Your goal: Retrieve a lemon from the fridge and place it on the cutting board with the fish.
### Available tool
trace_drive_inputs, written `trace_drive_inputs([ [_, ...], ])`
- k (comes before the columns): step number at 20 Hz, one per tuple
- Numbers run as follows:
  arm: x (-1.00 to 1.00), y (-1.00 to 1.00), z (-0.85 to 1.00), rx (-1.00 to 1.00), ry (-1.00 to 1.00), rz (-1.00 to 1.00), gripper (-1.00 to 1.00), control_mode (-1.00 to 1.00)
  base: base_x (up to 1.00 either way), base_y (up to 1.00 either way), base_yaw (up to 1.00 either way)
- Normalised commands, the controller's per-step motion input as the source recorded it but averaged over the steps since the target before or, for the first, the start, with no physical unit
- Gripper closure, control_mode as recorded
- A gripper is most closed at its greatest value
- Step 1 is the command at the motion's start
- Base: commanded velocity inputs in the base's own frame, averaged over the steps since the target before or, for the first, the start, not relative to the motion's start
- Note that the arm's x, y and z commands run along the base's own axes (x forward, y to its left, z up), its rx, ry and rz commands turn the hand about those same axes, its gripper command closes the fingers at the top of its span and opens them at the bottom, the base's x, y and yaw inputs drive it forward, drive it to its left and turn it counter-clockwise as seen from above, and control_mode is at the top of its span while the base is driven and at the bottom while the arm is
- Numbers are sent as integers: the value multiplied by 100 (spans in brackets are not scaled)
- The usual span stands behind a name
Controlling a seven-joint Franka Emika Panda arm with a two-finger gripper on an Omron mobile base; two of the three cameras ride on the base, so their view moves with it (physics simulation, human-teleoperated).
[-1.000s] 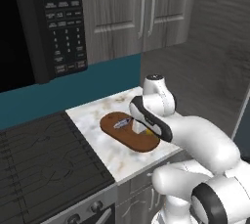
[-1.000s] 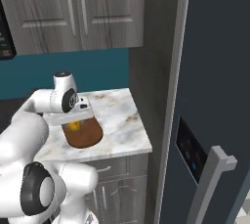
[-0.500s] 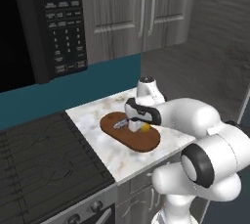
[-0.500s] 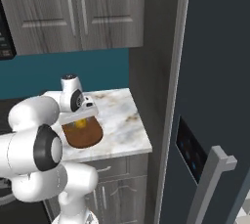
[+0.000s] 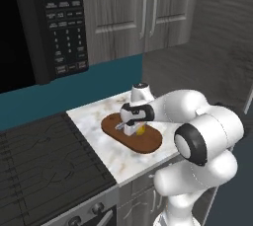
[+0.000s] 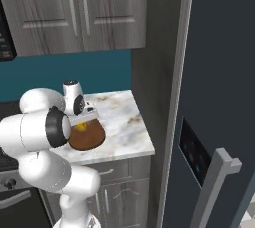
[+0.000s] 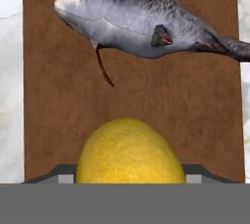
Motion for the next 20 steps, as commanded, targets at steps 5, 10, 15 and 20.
trace_drive_inputs([
  [5, 18, 1, -27, 0, 0, 0, 100, -100, 0, 0, 0],
  [10, 16, 0, -27, 0, 0, 0, -100, -100, 0, 0, 0],
  [15, 4, 0, -9, 0, 0, 0, -100, -100, 0, 0, 0],
  [20, 0, 1, 0, 0, 3, 0, -100, -100, 0, 0, 0],
])
